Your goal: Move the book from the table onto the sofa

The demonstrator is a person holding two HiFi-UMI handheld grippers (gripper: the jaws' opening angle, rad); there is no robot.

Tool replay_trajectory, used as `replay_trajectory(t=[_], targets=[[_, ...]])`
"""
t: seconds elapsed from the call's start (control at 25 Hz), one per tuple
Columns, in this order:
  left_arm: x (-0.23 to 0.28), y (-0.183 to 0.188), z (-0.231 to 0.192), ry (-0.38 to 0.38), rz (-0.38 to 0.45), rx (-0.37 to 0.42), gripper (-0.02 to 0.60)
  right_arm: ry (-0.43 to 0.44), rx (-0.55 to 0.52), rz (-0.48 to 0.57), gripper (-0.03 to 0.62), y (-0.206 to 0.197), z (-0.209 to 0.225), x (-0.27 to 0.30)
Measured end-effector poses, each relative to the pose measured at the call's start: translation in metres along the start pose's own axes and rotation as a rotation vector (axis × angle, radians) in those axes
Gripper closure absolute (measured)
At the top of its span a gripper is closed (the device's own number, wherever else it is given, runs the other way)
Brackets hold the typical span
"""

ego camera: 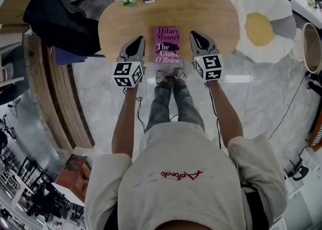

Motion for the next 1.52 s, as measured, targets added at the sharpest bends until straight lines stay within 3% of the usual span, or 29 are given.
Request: replay_trajectory(t=[0.68, 1.04, 1.28, 1.36, 1.4, 1.44, 1.52], targets=[[0.025, -0.138, -0.036, -0.013, -0.174, -0.105, 0.572, -0.008, 0.098, -0.219, 0.585, -0.152, -0.017, 0.024], [0.047, -0.203, -0.045, -0.008, -0.222, -0.189, 0.572, 0.059, 0.12, -0.307, 0.583, -0.218, -0.031, 0.04], [0.059, -0.236, -0.049, -0.03, -0.261, -0.257, 0.568, 0.091, 0.217, -0.34, 0.583, -0.244, -0.038, 0.051], [0.064, -0.246, -0.052, -0.033, -0.276, -0.28, 0.533, 0.119, 0.256, -0.355, 0.581, -0.25, -0.041, 0.057], [0.067, -0.251, -0.053, -0.036, -0.285, -0.294, 0.487, 0.132, 0.274, -0.367, 0.55, -0.254, -0.042, 0.062], [0.071, -0.256, -0.055, -0.04, -0.294, -0.307, 0.45, 0.141, 0.288, -0.381, 0.458, -0.258, -0.043, 0.067], [0.077, -0.265, -0.056, -0.052, -0.31, -0.326, 0.417, 0.15, 0.308, -0.406, 0.417, -0.266, -0.043, 0.076]])
Point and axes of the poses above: the fingertips, and each gripper's own axes: x forward along the fingers, z to its right, y out of its top, the point moved 5 cm from there along -x, backward along the fingers, and after that the axes turned 10 degrees about -y, right-handed, at the moved point
